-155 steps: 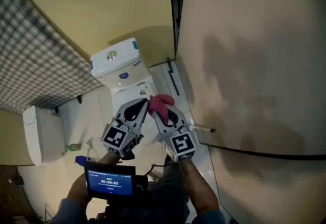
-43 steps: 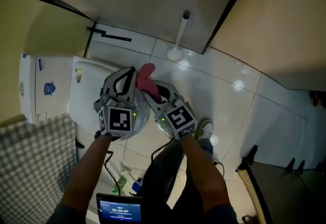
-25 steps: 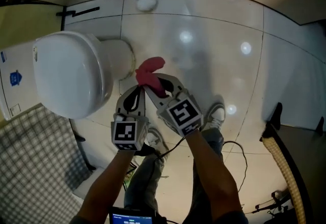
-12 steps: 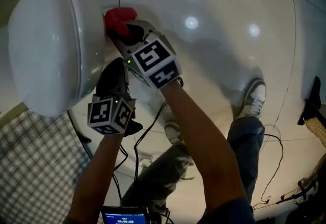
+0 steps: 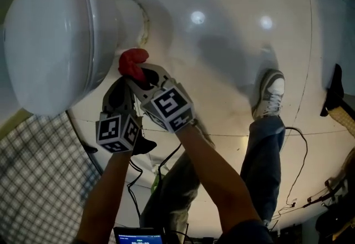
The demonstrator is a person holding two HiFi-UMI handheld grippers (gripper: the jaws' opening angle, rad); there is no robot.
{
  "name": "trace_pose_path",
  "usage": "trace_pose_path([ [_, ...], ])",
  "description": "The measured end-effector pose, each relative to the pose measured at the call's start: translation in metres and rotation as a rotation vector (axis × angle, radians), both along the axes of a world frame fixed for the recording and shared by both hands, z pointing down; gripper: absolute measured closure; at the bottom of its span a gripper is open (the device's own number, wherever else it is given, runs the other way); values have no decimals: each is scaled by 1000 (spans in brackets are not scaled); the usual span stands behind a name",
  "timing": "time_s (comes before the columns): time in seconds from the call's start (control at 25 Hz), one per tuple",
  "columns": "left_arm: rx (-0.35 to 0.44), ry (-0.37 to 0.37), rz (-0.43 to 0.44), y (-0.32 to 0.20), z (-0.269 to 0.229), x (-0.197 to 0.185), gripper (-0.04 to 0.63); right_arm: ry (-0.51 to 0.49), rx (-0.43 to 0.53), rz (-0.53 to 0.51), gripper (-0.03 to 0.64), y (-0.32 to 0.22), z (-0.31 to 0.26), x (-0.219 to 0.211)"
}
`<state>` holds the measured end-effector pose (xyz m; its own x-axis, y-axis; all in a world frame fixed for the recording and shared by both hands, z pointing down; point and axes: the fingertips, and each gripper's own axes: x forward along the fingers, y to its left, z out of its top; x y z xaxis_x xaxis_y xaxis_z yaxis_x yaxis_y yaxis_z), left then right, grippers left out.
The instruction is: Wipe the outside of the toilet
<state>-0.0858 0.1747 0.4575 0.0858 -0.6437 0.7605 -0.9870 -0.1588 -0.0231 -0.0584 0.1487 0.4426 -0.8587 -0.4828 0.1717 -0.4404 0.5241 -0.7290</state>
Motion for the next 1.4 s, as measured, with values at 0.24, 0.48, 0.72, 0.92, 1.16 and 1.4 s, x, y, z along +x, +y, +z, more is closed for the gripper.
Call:
trace_pose_path([
  [0.24,36,41,-9,-18,16,9,578,22,3,5,529,-21,18,7],
  [0.48,50,59,41,-88,57,37,578,41,4,117,529,-111,66,26],
  [0.72,25,49,11,-125,88,35,578,40,-14,108,529,-161,107,17],
  [0.92,4,20,20,-113,99,31,580,25,-77,96,529,-141,121,20],
  [1.16,-63,33,-72,-49,104,7,580,57,-172,34,529,-54,132,5],
  [1.4,-58,56,-159,7,86,-8,580,109,-130,-93,529,0,111,-14],
])
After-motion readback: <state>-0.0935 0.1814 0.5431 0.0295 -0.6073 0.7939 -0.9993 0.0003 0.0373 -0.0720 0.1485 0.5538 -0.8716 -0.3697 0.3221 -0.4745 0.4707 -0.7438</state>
